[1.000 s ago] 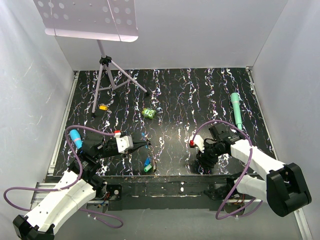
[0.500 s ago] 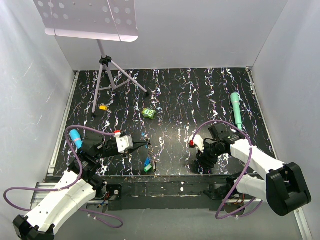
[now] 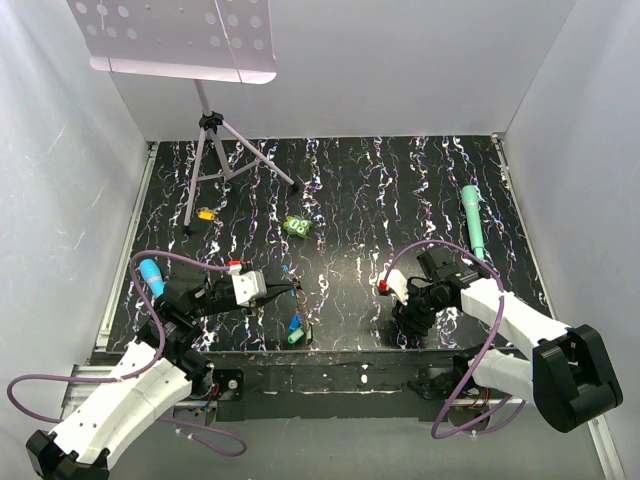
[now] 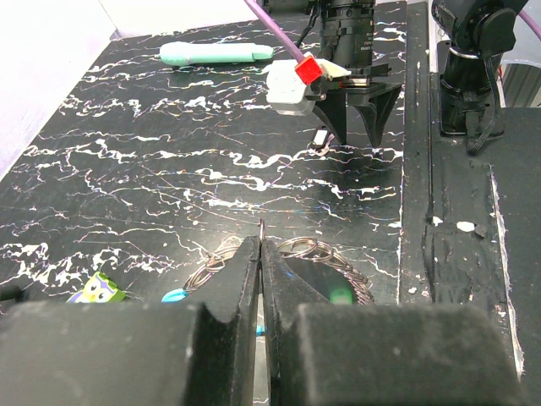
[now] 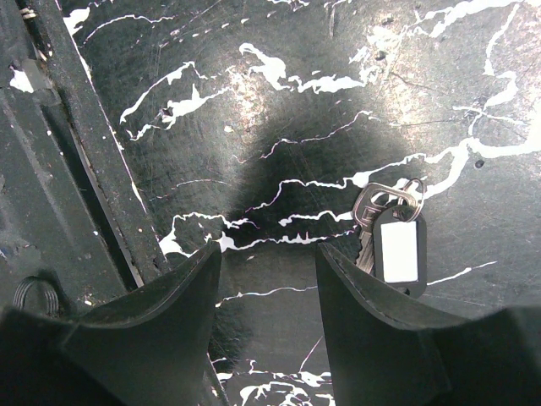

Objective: Put the keys on the keyring

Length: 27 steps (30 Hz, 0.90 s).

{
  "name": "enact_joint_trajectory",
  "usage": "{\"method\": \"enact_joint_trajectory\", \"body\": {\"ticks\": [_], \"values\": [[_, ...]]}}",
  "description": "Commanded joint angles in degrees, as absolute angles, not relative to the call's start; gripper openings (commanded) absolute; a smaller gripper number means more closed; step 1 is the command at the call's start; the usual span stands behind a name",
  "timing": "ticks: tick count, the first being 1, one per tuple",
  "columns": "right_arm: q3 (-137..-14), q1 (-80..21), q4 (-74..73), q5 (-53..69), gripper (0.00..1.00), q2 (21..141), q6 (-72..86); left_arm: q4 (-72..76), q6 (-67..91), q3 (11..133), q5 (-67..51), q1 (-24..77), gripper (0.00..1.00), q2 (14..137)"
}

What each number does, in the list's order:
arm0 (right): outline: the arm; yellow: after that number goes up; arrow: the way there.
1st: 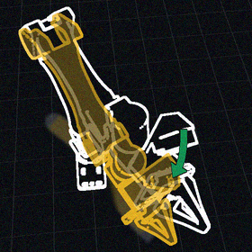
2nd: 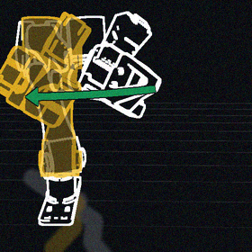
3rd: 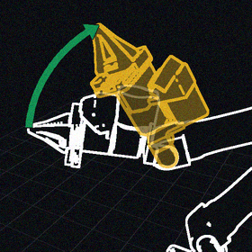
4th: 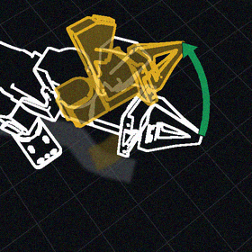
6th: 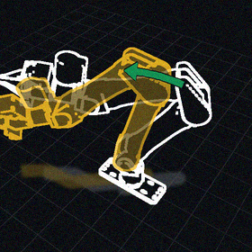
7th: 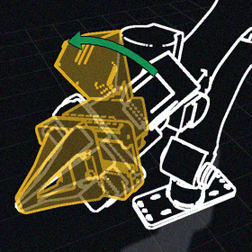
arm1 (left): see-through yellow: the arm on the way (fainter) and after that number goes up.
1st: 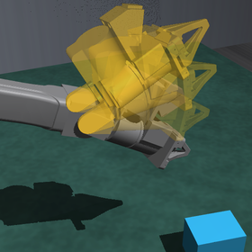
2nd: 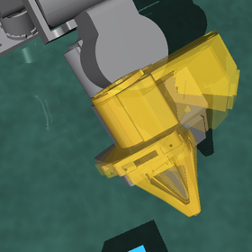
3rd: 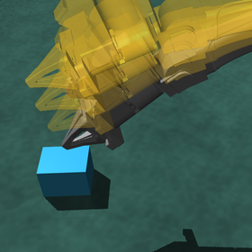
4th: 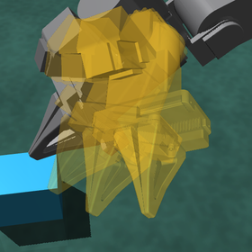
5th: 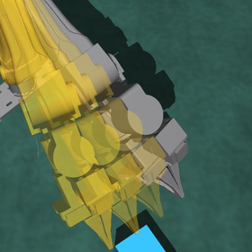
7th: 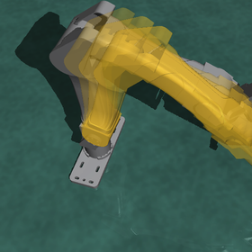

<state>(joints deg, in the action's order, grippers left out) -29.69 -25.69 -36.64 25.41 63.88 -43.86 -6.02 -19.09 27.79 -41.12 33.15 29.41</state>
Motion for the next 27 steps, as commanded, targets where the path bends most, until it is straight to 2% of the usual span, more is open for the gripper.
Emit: {"method": "enact_joint_trajectory", "body": {"ticks": [1, 27], "values": [[-31.38, -26.10, -36.39, 25.58, 0.57, 63.98, -43.86, -4.75, -19.69, 30.23, -41.31, 32.87, 0.00, 29.18], [-33.22, -24.26, -37.61, 28.82, 0.55, 61.70, -42.71, -5.10, -19.95, 30.23, -41.04, 32.87, 0.00, 28.92]]}}
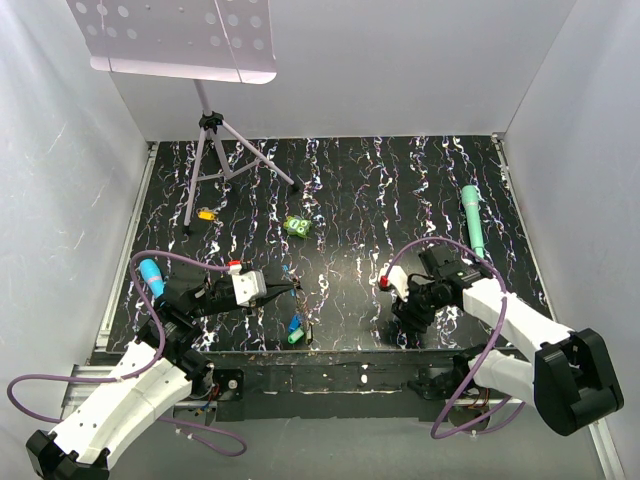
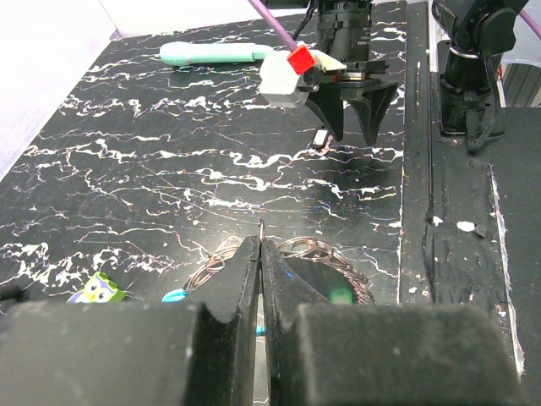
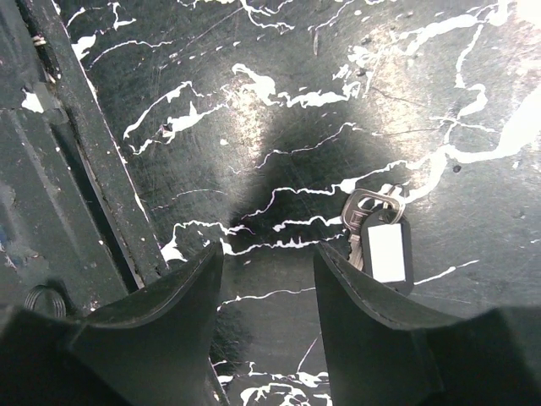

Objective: Put the keys on the keyring

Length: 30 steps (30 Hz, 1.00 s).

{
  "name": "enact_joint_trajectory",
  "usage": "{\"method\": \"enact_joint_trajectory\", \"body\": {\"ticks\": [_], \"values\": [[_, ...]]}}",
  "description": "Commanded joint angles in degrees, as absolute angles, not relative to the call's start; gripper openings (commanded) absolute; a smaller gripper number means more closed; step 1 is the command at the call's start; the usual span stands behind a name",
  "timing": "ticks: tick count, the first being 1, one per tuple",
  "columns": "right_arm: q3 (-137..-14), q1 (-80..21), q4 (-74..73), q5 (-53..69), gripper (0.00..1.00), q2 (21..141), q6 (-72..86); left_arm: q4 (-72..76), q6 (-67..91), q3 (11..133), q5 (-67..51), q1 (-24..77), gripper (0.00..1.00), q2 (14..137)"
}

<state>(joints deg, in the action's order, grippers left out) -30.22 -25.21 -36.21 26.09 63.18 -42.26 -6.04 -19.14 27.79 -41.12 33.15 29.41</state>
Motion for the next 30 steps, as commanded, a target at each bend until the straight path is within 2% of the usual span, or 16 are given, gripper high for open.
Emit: {"method": "enact_joint_trajectory", "body": {"ticks": [1, 9, 23, 30], "values": [[-33.66, -23.91, -38.14, 29.44, 0.55, 61.53, -42.80, -5.10, -19.86, 30.23, -40.96, 32.87, 0.00, 28.92], [-37.44, -18.20, -40.25, 33.92, 0.53, 63.45, -42.54, -5.19, -19.95, 30.32, -41.04, 32.87, 0.00, 28.74], [-33.84, -18.02, -32.52, 35.95, 0.54, 62.93, -56.15, -5.45, -20.30, 30.41, -40.87, 32.70, 0.00, 28.65], [-33.13, -18.02, -30.41, 35.51, 0.52, 63.72, -56.96, -5.54, -20.30, 30.41, -41.04, 32.78, 0.00, 28.65]]}}
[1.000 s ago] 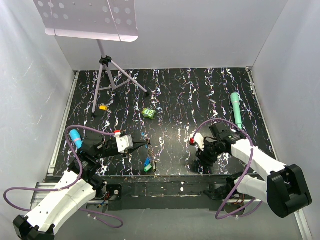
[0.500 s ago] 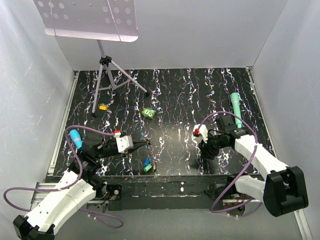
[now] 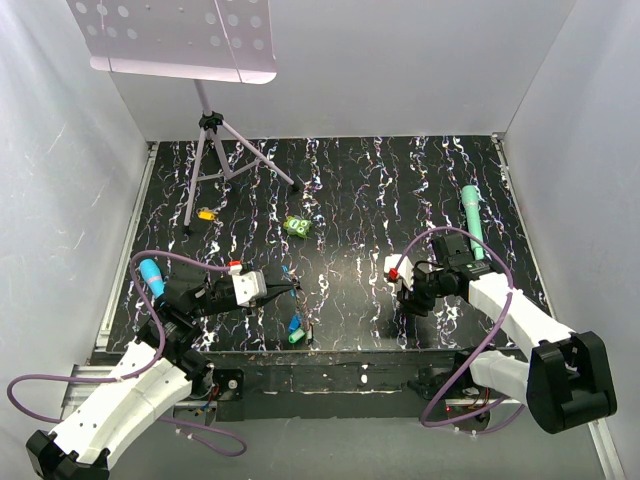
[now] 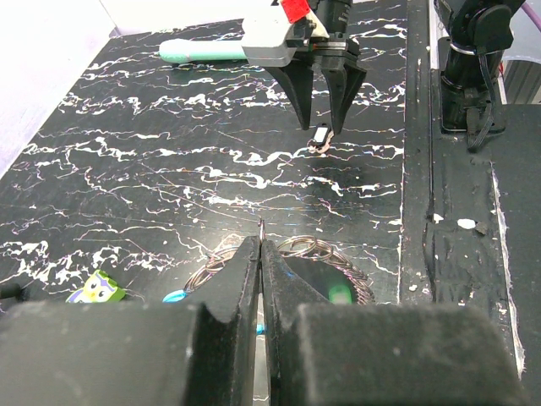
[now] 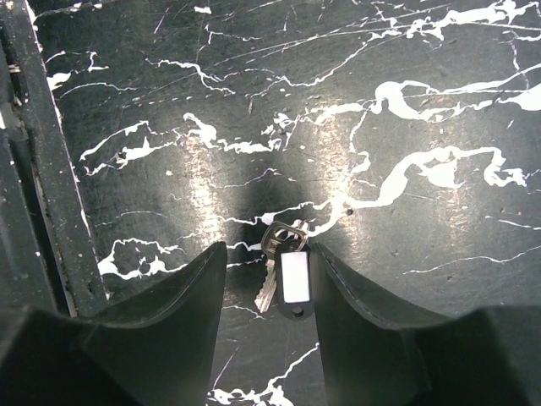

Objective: Put the keys on the keyring

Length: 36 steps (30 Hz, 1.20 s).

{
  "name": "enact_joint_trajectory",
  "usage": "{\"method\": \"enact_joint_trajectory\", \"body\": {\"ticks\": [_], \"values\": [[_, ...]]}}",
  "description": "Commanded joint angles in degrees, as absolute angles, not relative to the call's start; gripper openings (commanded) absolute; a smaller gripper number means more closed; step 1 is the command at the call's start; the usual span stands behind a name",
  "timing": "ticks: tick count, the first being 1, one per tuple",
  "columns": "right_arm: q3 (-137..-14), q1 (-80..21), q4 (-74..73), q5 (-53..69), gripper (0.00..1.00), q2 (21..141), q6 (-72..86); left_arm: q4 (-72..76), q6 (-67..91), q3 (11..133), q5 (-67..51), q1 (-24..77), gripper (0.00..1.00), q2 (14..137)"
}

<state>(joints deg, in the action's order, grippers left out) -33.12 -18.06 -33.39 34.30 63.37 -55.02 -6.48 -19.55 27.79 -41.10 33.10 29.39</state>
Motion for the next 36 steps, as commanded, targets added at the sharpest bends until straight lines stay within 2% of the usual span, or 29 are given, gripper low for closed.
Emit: {"method": "enact_joint_trajectory", "body": {"ticks": [1, 12, 36], "values": [[-33.31, -18.02, -30.58, 35.25, 0.52, 63.98, -56.95, -5.45, -20.39, 30.41, -41.04, 32.78, 0.00, 28.74], [-33.58, -18.89, -30.50, 32.52, 0.48, 64.69, -55.81, -5.63, -20.39, 30.50, -41.22, 32.78, 0.00, 28.92], [-33.66, -20.04, -30.50, 31.38, 0.48, 65.39, -54.32, -5.80, -20.48, 30.50, -41.31, 32.78, 0.00, 28.83]]}}
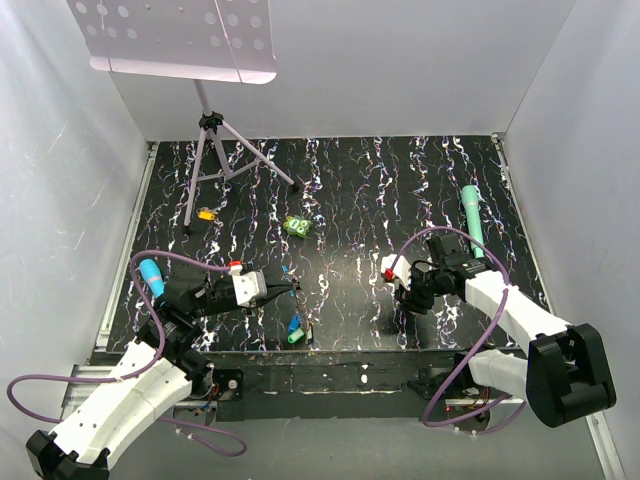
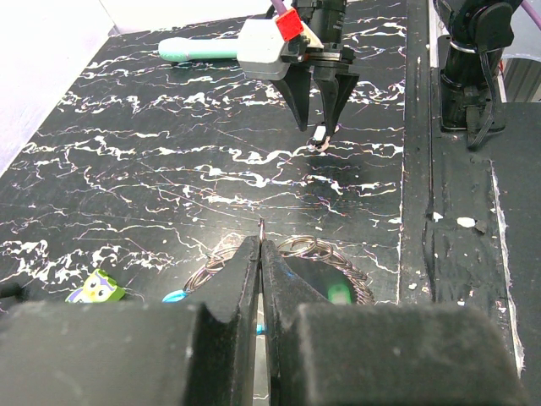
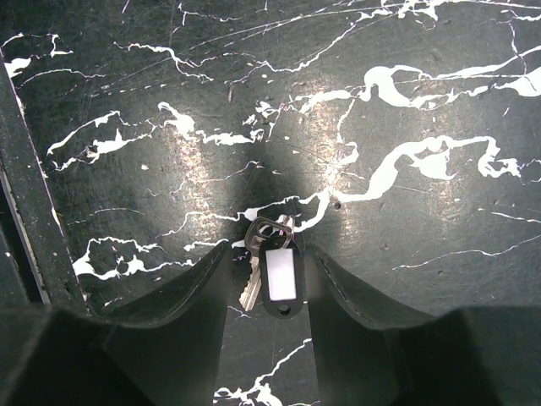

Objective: Put the keys on the keyring

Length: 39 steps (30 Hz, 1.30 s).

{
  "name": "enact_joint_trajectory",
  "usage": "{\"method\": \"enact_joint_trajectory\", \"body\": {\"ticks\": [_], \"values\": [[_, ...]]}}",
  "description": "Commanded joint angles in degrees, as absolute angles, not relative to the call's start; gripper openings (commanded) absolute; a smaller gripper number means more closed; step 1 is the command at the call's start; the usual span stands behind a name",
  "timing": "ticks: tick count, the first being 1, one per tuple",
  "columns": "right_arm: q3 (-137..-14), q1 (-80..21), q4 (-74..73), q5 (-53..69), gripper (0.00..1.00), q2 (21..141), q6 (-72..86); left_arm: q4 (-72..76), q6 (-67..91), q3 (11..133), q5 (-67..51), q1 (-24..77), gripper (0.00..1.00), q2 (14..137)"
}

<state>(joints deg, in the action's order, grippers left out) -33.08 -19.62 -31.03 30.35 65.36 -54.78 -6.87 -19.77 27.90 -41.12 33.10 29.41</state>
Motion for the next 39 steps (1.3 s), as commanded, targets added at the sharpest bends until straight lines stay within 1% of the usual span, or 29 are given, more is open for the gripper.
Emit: {"method": "enact_joint_trajectory", "body": {"ticks": [1, 7, 10, 20, 26, 31, 34, 39], "values": [[-33.75, -19.95, -30.59, 31.46, 0.48, 65.30, -54.14, -5.80, -20.39, 30.50, -41.31, 32.70, 0.00, 28.83], [-35.59, -20.04, -32.78, 31.20, 0.48, 64.78, -51.77, -5.80, -20.39, 30.59, -41.31, 32.78, 0.00, 28.83], [-38.31, -19.95, -34.80, 29.89, 0.49, 65.13, -47.83, -5.80, -20.39, 30.50, -41.22, 32.70, 0.00, 28.92], [-51.67, -19.95, -51.23, 26.29, 0.53, 68.73, -41.05, -5.89, -20.48, 30.50, -40.96, 32.78, 0.00, 28.57], [-58.09, -19.95, -60.98, 24.87, 0.56, 71.45, -42.45, -5.98, -20.48, 30.41, -40.34, 32.78, 0.00, 28.56], [-63.53, -19.95, -67.22, 25.31, 0.56, 76.28, -42.19, -6.06, -20.65, 30.41, -39.55, 32.78, 0.00, 28.21], [-65.21, -19.95, -67.33, 25.75, 0.55, 77.52, -39.12, -6.24, -20.74, 30.32, -39.20, 32.78, 0.00, 28.12], [-61.88, -19.95, -61.10, 23.21, 0.56, 75.59, -33.94, -6.33, -20.74, 30.41, -39.11, 32.78, 0.00, 28.39]]}}
